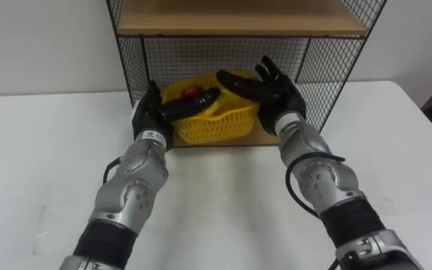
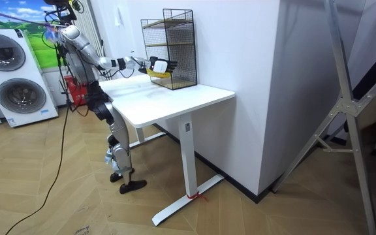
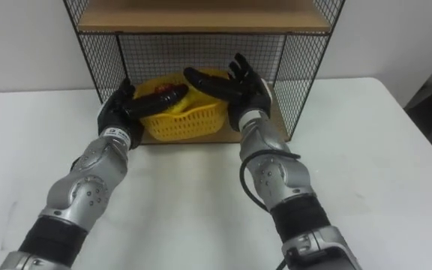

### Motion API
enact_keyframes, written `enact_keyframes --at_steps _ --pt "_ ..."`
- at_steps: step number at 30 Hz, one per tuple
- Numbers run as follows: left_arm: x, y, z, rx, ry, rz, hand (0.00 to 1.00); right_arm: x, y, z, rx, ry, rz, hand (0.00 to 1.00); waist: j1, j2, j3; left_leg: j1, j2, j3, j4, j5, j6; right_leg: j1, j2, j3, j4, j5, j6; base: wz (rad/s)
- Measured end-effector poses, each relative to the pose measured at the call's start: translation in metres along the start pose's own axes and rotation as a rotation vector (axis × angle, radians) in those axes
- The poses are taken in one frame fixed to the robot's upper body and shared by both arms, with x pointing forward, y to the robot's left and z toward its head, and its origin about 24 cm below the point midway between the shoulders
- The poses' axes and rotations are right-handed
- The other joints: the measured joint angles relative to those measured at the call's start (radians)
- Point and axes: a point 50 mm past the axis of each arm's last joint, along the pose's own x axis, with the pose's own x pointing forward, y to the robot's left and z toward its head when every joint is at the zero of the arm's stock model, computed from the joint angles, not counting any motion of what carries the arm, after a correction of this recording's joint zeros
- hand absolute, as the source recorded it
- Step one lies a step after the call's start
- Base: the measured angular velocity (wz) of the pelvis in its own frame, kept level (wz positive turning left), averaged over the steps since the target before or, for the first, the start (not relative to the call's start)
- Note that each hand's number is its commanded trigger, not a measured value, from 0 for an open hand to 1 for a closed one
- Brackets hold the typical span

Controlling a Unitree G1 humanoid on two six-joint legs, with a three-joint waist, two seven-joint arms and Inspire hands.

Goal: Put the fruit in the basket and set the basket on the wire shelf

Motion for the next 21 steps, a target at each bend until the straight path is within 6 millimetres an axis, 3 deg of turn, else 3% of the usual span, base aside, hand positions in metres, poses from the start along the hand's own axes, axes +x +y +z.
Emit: enact_keyframes --at_steps 8,13,21 --pt "0.014 -0.014 0.027 -0.001 0.001 0.025 0.00 0.019 0.010 0.021 0.109 0.029 -0.018 0.00 -0.001 0.010 -0.0045 0.001 0.000 0.000 0.001 0.001 -0.001 0.000 0.001 0.000 0.005 0.000 -0.002 0.00" --pt "0.017 -0.012 0.024 -0.007 0.041 0.047 0.00 0.023 0.010 0.020 0.123 0.059 -0.041 0.00 -0.002 0.024 -0.0098 0.005 0.000 0.000 -0.001 0.001 -0.001 0.002 0.000 0.000 0.007 0.001 -0.003 0.00" --pt "0.017 -0.010 0.021 -0.026 0.072 0.073 0.00 0.024 0.008 0.012 0.127 0.089 -0.060 0.00 -0.005 0.032 -0.0094 -0.003 0.000 -0.002 -0.002 0.002 -0.002 -0.005 -0.001 -0.001 0.005 0.001 -0.003 0.00"
